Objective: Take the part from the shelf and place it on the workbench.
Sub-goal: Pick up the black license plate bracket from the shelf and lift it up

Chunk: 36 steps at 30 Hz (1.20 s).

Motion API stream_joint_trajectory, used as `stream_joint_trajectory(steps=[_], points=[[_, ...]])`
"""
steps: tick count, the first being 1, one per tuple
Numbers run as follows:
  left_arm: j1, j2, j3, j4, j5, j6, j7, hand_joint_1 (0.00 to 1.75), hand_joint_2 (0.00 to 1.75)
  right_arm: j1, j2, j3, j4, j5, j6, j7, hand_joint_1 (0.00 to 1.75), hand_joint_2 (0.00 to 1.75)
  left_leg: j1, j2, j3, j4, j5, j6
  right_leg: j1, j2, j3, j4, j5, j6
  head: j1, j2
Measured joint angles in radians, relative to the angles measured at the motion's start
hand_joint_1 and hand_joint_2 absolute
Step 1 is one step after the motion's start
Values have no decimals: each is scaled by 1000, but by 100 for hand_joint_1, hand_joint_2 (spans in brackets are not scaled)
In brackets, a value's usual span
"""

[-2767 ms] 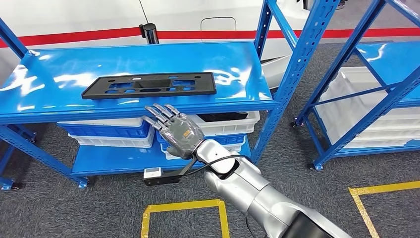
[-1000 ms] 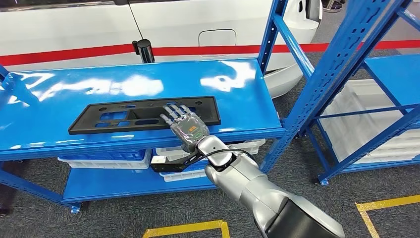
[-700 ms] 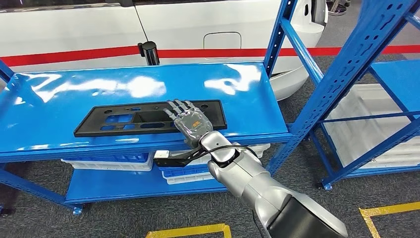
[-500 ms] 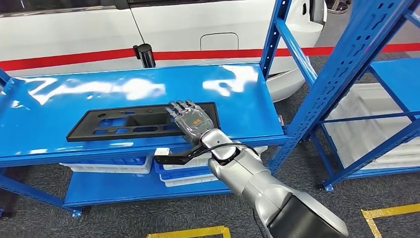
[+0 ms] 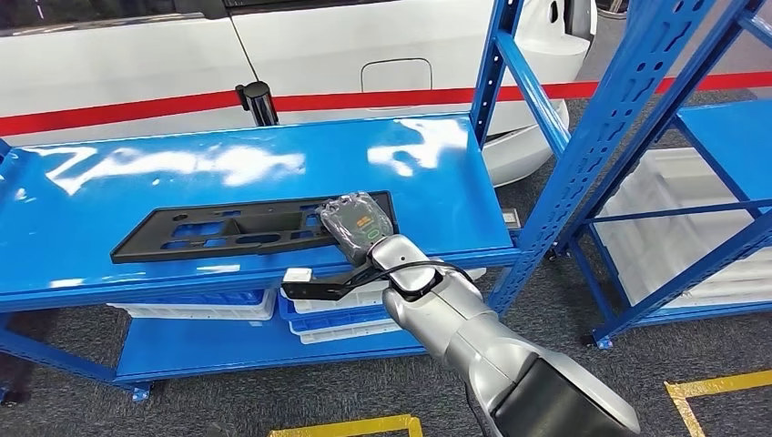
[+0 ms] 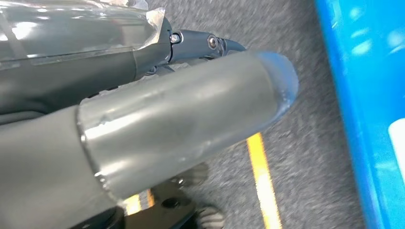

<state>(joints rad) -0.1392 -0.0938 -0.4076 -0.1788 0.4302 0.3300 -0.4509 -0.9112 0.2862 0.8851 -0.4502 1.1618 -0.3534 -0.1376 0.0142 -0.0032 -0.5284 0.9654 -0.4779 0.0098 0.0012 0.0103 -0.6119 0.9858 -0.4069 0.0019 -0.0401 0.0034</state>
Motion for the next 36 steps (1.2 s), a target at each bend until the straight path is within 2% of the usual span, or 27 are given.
stream_joint_trajectory(steps=[3, 7, 10, 13, 21, 24, 28, 30, 32, 34, 36], points=[[0, -3, 4, 0, 2, 34, -81, 0, 0, 1, -6, -7, 0, 0, -13, -9, 175, 175, 0, 0, 0, 0, 0, -4, -1, 0, 1, 0, 0, 0, 0, 0], [2, -9, 7, 0, 3, 89, -189, 0, 175, 3, -14, -14, -1, -8, -38, -53, 175, 175, -3, 0, 1, 1, 1, -4, -3, 0, 3, 0, 1, 0, 0, 0], [10, -12, 24, 0, 25, 91, -202, 0, 175, 3, -20, -26, -34, -40, -47, -95, 175, 175, -4, 0, 1, 1, 1, -4, -4, 0, 3, 0, 1, 1, 0, 0], [21, -12, 42, 0, 38, 105, -190, 0, 175, 2, -40, -39, -132, -91, -23, -124, 175, 175, -4, 0, 1, 2, 1, -4, -4, 0, 3, 0, 1, 1, 0, 0], [24, -11, 61, 1, 33, 98, 26, 0, 175, 17, -109, -61, -379, -202, 7, -150, 175, 175, -4, 0, 1, 2, 0, -3, -4, 0, 2, 0, 1, 1, 0, 0], [24, -10, 54, 1, 19, 92, 91, 0, 175, 47, -131, -61, -416, -219, 5, -158, 175, 175, -5, 0, -1, 6, -3, 1, -7, 0, 2, -1, 1, 1, 0, 0], [23, -8, 38, 1, -7, 78, 114, 0, 175, 84, -150, -61, -422, -216, -8, -152, 175, 175, -6, 0, -5, 13, -6, 6, -9, 0, 2, -2, 2, 3, 0, 0], [23, -7, 27, 1, -18, 79, 122, 0, 175, 97, -157, -61, -421, -214, -20, -151, 175, 175, -7, 0, -6, 16, -4, 12, -10, 0, 3, -3, 7, 9, 0, 0], [21, -7, 17, 1, -26, 82, 125, 0, 175, 105, -162, -61, -419, -216, -29, -154, 175, 175, -4, 3, -1, 3, 10, 22, -8, 0, 0, -2, 5, 18, 1, 0], [18, -8, 9, 1, -32, 83, 126, 0, 175, 109, -167, -62, -416, -216, -34, -157, 175, 175, 1, 8, 4, -14, 25, 32, -7, -1, -26, 52, -30, 17, 3, 0], [17, -8, 1, 1, -34, 82, 126, 0, 175, 117, -173, -62, -413, -216, -37, -158, 175, 175, 2, 10, 2, -16, 28, 35, -11, -1, -81, 184, -89, 13, 4, 0]])
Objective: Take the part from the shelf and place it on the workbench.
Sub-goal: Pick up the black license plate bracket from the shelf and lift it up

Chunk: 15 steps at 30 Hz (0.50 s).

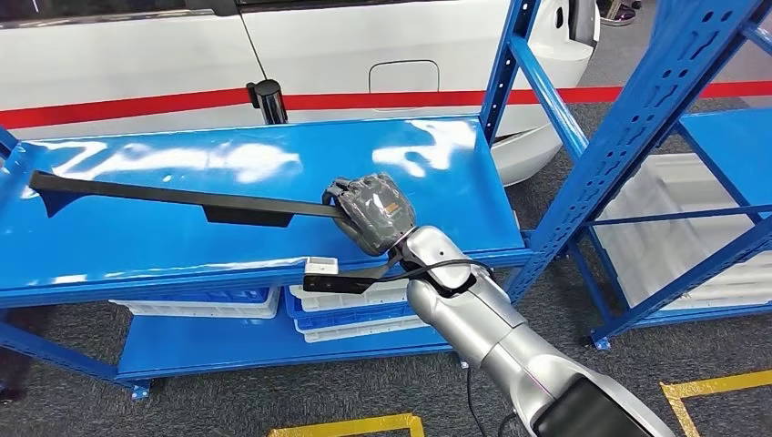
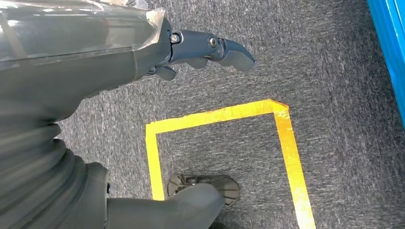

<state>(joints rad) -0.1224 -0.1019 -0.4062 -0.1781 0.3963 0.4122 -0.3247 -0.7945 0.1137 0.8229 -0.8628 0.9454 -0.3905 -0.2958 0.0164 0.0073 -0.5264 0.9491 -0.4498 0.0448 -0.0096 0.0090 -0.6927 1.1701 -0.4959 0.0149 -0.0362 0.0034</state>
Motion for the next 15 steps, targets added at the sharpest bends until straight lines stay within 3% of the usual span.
stream_joint_trajectory(steps=[2, 3, 5, 7, 10, 12, 15], points=[[0, 0, -4, 0, -1, -2, 1, 0, 175, 12, -6, 0, 5, 0, -1, 0, 175, 175, 1, 1, -3, 3, 0, 0, -5, 0, -37, 97, -28, 8, 1, 0], [0, 0, -5, 0, -4, -2, 3, 0, 175, 16, -9, 0, 7, 0, -1, 0, 175, 175, 2, 0, -5, 6, -1, -1, -9, -1, -29, 90, -20, 18, 1, 0], [0, 0, -12, 0, -8, -13, 8, 0, 175, 18, -12, -3, 10, 1, -4, 0, 175, 175, 6, 0, -10, 18, -5, -9, -20, -5, 36, -27, 24, 40, 1, 0], [-1, 1, -17, 0, -10, -31, 11, 0, 175, 19, -14, -8, 10, 2, -8, 0, 175, 175, 6, -1, -20, 33, -12, -23, -19, -5, 98, -132, 51, 45, 2, 0], [-1, 2, -25, 0, -11, -44, 16, 0, 175, 25, -19, -16, 10, 7, -11, 1, 175, 175, 5, -5, -33, 48, -13, -39, -16, 0, 103, -151, 51, 29, 0, 0], [0, 3, -29, 1, -12, -46, 19, 0, 175, 28, -21, -19, 10, 12, -11, 2, 175, 175, 11, -6, -46, 68, -33, -48, -20, 0, 94, -151, 57, 15, -3, 0], [2, 3, -31, 1, -13, -54, 20, 0, 175, 32, -21, -22, 9, 15, -9, 1, 175, 175, 14, -6, -104, 213, -141, -56, -17, -1, 77, -153, 71, -9, -8, 0]])
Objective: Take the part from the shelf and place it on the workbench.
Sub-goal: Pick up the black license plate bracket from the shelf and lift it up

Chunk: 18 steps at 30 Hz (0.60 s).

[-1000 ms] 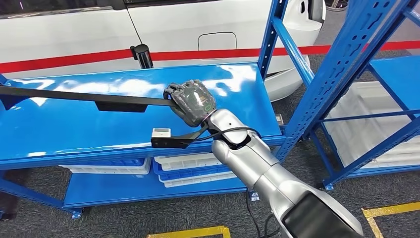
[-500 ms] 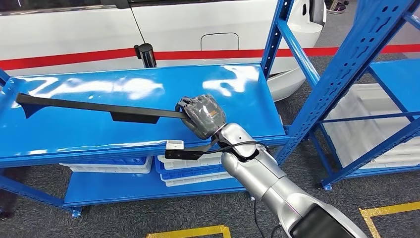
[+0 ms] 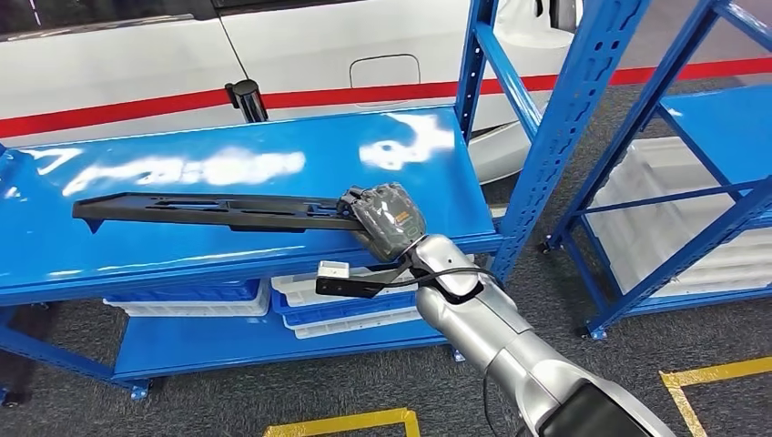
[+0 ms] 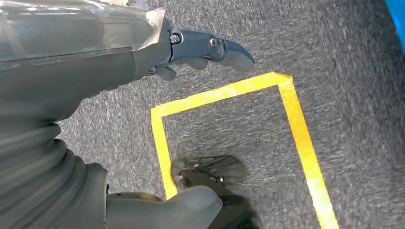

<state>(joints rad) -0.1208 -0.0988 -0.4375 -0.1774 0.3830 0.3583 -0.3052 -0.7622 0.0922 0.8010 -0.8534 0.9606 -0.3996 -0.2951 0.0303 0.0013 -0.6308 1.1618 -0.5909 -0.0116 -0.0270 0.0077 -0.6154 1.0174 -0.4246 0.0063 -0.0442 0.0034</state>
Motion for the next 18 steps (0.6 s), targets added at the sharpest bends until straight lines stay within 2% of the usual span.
stream_joint_trajectory(steps=[1, 2, 3, 6, 7, 13, 14, 15, 16, 17, 18], points=[[1, 0, 0, 0, 0, -1, 0, 0, 175, 2, 0, -1, 0, 0, 0, 0, 175, 175, 0, 0, -22, 60, -31, -1, 3, -1, -7, 0, 4, -5, 0, 0], [2, 0, 0, 0, 0, -2, 0, 0, 175, 5, 0, -2, 0, 1, 1, 0, 175, 175, 0, 0, -32, 98, -44, -1, 6, -1, -13, 0, 9, -9, 0, 0], [3, 0, 0, 0, 0, -2, 0, 0, 175, 7, -1, -2, 0, 1, 1, 0, 175, 175, 0, 0, -27, 104, -40, 1, 8, -2, -20, 1, 15, -11, 0, 0], [3, 1, 0, 0, 0, -2, 0, 0, 175, 10, -1, -4, 0, 3, 2, 0, 175, 175, -1, 0, 49, -4, 24, 11, 12, -1, -34, 1, 29, -9, 0, 0], [3, 1, 0, 0, 0, -2, 0, 0, 175, 10, -1, -4, 0, 3, 2, 0, 175, 175, -1, 0, 63, -27, 34, 12, 12, -1, -36, 1, 31, -9, 0, 0], [2, 1, 0, 0, 0, -2, 0, 0, 175, 10, -1, -4, 0, 3, 2, 0, 175, 175, -1, 0, 75, -45, 41, 14, 12, -1, -37, 1, 32, -7, 0, 0], [2, 1, 0, 0, 0, -2, 0, 0, 175, 10, -1, -6, -1, 3, 2, 0, 175, 175, -4, 0, 96, -78, 45, 16, 13, 0, -38, 1, 35, -4, 1, 0], [1, 2, 0, 0, 0, -2, 0, 0, 175, 9, -1, -8, -3, 3, 2, 0, 175, 175, -8, -1, 112, -108, 51, 19, 13, -1, -40, 0, 42, 4, 0, 0], [1, 1, 0, 0, 0, -2, 0, 0, 175, 9, -2, -11, -5, 3, 2, 0, 175, 175, -11, -1, 123, -139, 65, 27, 13, -2, -44, -1, 49, 15, 1, 0], [0, 1, -1, 0, -1, -3, 1, 0, 175, 9, -4, -15, -7, 3, 2, -1, 175, 175, -15, 0, 122, -168, 87, 38, 14, -4, -63, 45, 17, 19, 3, 0], [2, 1, -1, 0, -2, -5, 3, 0, 175, 12, -7, -18, -13, 2, 5, -1, 175, 175, -17, 2, 95, -172, 114, 48, 13, -5, -82, 120, -24, 26, 5, 0]])
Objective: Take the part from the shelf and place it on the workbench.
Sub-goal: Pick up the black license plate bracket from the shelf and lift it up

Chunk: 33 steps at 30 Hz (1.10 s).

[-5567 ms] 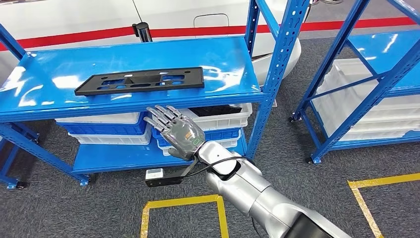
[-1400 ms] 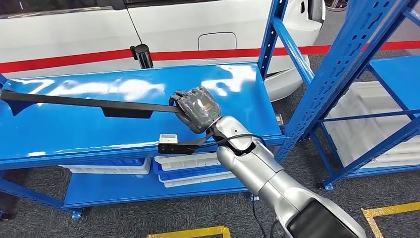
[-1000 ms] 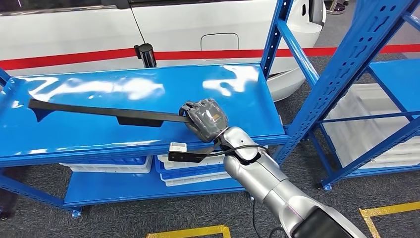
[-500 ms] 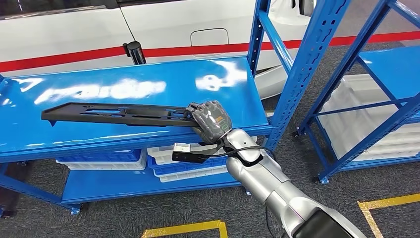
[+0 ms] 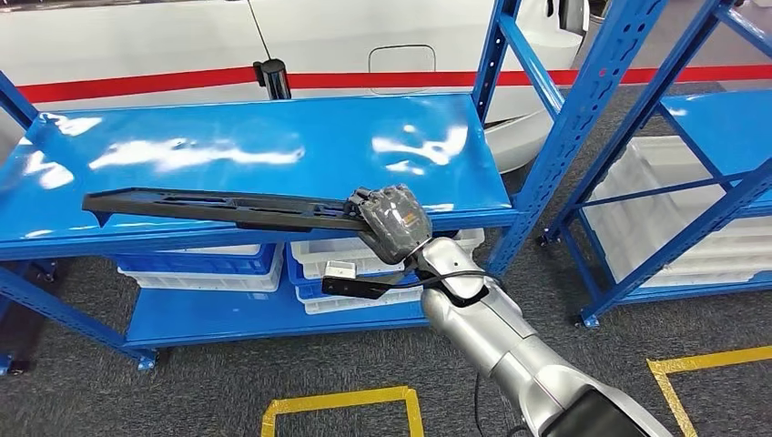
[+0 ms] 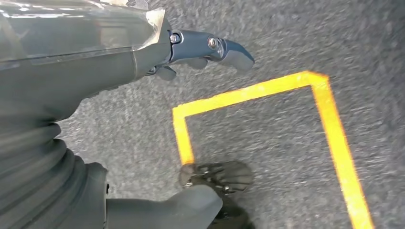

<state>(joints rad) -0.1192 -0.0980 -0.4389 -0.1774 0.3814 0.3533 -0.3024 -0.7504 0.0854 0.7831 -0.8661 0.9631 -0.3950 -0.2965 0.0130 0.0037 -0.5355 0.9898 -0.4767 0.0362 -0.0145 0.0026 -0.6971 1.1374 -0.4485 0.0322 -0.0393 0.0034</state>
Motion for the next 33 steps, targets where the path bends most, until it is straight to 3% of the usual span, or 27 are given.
stream_joint_trajectory(steps=[2, 3, 4, 6, 7, 9, 11, 13, 14, 15, 17, 19, 21, 23, 25, 27, 29, 30, 31, 32, 33], points=[[4, -1, -1, 0, -2, -5, 5, 0, 175, 6, -12, -7, -36, -2, 14, -3, 175, 175, -2, 4, -59, -2, 51, 8, 1, -1, 22, 85, -60, 11, 5, 0], [5, -1, -2, 0, -2, -7, 6, 0, 175, 8, -21, -13, -68, -2, 26, -3, 175, 175, -3, 5, -81, 3, 65, 4, 2, -1, 74, 46, -55, 18, 6, 0], [6, -1, -3, 0, -2, -8, 8, 0, 175, 9, -29, -19, -104, 1, 40, -2, 175, 175, -5, 5, -94, 9, 74, -1, 5, -1, 134, -35, -49, 18, 5, 0], [8, -1, -5, 0, -2, -11, 9, 0, 175, 8, -48, -34, -177, 11, 66, 5, 175, 175, -8, 5, -108, 15, 88, -10, 11, 1, 190, -130, -64, 6, 4, 0], [10, -2, -7, 0, -2, -12, 9, 0, 175, 9, -57, -41, -210, 18, 77, 9, 175, 175, -9, 4, -112, 16, 95, -15, 14, 1, 193, -143, -65, 0, 4, 0], [14, 0, -12, 2, -3, -14, 9, 0, 175, 11, -74, -50, -260, 31, 93, 16, 175, 175, -6, 2, -121, 22, 91, -25, 3, 0, 183, -145, -52, -16, 4, 0], [18, 1, -15, 3, -4, -15, 8, 0, 175, 13, -86, -56, -298, 39, 101, 20, 175, 175, 0, -2, -143, 77, 23, -36, -7, -3, 169, -146, -33, -35, 1, 0], [18, 1, -17, 3, -5, -15, 8, 0, 175, 15, -94, -58, -327, 43, 104, 22, 175, 175, 4, -4, -176, 196, -71, -47, -5, -5, 146, -145, -13, -45, -2, 0], [18, 1, -18, 3, -6, -16, 8, 0, 175, 17, -99, -59, -339, 46, 104, 22, 175, 175, 7, -4, -187, 253, -95, -51, -4, -5, 133, -145, -3, -43, -2, 0], [18, 1, -19, 3, -6, -17, 8, 0, 175, 21, -105, -61, -350, 48, 104, 23, 175, 175, 10, -4, -186, 287, -95, -55, -4, -6, 120, -145, 7, -41, -3, 0], [18, 2, -21, 3, -7, -20, 9, 0, 175, 28, -119, -68, -369, 51, 104, 23, 175, 175, 17, -3, -136, 260, -47, -60, -7, -6, 94, -142, 26, -32, -3, 0], [16, 3, -23, 3, -10, -25, 9, 0, 175, 31, -136, -77, -387, 51, 103, 23, 175, 175, 22, -5, -39, 136, -21, -62, -7, -5, 73, -134, 40, -19, -4, 0], [13, 3, -25, 3, -13, -27, 9, 0, 175, 33, -150, -84, -400, 52, 103, 23, 175, 175, 19, -10, 23, 41, -40, -56, -3, -6, 61, -127, 54, -3, -3, 0], [12, 3, -26, 4, -13, -28, 9, 0, 175, 37, -160, -88, -407, 53, 103, 23, 175, 175, 11, -12, 23, 21, -42, -39, 0, -7, 54, -130, 70, 15, -1, 0], [12, 2, -26, 4, -13, -29, 9, 0, 175, 42, -170, -91, -411, 57, 103, 23, 175, 175, 7, -6, 10, 17, -24, -16, -2, -6, 42, -124, 66, 24, -2, 0], [11, 3, -27, 4, -13, -31, 9, 0, 175, 45, -177, -93, -413, 61, 103, 25, 175, 175, 6, -2, -8, 13, -4, 4, -4, -6, 17, -78, 13, 15, 1, 0], [11, 5, -27, 3, -13, -31, 8, 0, 175, 50, -181, -96, -415, 65, 103, 26, 175, 175, 2, 0, -36, 14, 18, 14, -5, -5, -18, 36, -71, 2, 5, 0], [11, 5, -27, 3, -13, -32, 7, 0, 175, 53, -183, -97, -416, 66, 103, 27, 175, 175, 0, 0, -52, 15, 31, 16, -5, -5, -30, 103, -102, 2, 6, 0], [11, 5, -27, 3, -13, -33, 6, 0, 175, 57, -185, -97, -416, 67, 105, 28, 175, 175, -2, 1, -69, 15, 44, 17, -4, -5, -33, 153, -115, 8, 7, 0], [11, 5, -27, 3, -13, -35, 5, 0, 175, 60, -186, -97, -417, 68, 108, 29, 175, 175, -4, 2, -85, 16, 56, 16, -3, -5, -20, 172, -107, 17, 7, 0], [11, 5, -27, 3, -13, -37, 4, 0, 175, 62, -188, -98, -417, 68, 111, 31, 175, 175, -5, 2, -102, 16, 69, 15, -2, -5, 12, 153, -87, 25, 7, 0]])
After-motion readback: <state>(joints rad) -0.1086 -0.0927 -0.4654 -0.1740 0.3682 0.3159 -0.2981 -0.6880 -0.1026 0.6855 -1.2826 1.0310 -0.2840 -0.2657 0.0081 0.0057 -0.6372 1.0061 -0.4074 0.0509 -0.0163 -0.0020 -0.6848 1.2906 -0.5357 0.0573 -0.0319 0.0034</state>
